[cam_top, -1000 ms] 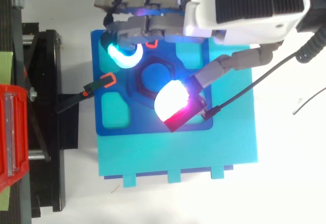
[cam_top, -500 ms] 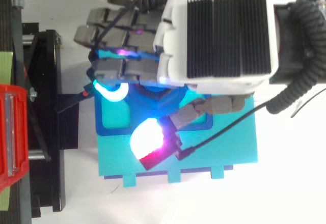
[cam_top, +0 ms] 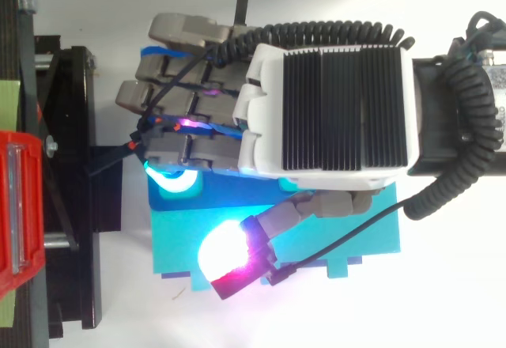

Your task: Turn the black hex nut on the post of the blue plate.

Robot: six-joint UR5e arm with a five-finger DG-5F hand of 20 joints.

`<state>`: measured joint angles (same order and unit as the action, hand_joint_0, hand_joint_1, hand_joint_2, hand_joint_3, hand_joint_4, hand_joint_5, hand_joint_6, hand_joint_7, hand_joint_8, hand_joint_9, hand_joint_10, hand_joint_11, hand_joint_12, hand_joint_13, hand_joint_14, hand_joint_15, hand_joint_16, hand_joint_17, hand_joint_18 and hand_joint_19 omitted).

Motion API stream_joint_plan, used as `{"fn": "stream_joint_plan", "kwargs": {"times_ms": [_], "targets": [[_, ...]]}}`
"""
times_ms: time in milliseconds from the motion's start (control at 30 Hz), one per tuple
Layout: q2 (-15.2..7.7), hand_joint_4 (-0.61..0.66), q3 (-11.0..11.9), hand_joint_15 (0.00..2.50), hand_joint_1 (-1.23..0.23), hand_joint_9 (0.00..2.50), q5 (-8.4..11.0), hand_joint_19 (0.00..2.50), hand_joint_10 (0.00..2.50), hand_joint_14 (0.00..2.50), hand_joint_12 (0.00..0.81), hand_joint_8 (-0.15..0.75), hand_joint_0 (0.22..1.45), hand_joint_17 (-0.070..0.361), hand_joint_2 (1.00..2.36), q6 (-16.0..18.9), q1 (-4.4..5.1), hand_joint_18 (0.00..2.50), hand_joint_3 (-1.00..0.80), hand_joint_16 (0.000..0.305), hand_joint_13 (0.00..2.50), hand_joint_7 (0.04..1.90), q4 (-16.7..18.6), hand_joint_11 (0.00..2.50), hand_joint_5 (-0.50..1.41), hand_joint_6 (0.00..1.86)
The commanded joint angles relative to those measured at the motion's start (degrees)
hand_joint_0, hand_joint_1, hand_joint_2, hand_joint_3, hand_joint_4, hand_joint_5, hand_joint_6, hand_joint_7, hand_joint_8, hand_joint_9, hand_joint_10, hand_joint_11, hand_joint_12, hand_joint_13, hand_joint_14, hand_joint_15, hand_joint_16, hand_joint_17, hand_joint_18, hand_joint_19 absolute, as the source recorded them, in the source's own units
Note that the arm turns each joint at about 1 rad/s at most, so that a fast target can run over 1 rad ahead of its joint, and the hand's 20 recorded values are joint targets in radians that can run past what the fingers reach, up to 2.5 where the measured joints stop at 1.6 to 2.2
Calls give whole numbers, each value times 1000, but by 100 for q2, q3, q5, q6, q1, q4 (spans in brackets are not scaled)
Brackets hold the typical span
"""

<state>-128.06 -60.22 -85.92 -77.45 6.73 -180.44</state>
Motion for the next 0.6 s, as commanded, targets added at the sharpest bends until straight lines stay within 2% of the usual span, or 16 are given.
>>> {"fn": "stream_joint_plan", "kwargs": {"times_ms": [0, 200, 300, 433, 567], "targets": [[0, 200, -25, 46, -331, 260, 14, 89, 0, 0, 358, 237, 491, 128, 1000, 2, 22, 106, -500, 57, 280, 1103, 44, 0, -211, 502], [0, 196, -34, 45, -330, 261, 14, 92, 0, 0, 358, 237, 491, 128, 1000, -16, 22, 105, -500, 57, 278, 1083, 18, 0, -211, 502], [9, 200, -148, 45, -330, 262, -3, 92, 0, 1, 359, 238, 491, 129, 1000, -16, 13, 104, -500, 57, 278, 1082, 44, 0, -211, 502], [0, 200, -157, 49, -329, 261, -12, 92, 0, 1, 359, 238, 490, 129, 1000, -16, 13, 103, -500, 57, 279, 1086, 53, 0, -212, 502], [0, 198, -157, 49, -330, 262, -100, 86, 0, 1, 359, 239, 490, 128, 1000, -33, -31, 104, -500, 57, 279, 1085, -17, 0, -211, 502]]}}
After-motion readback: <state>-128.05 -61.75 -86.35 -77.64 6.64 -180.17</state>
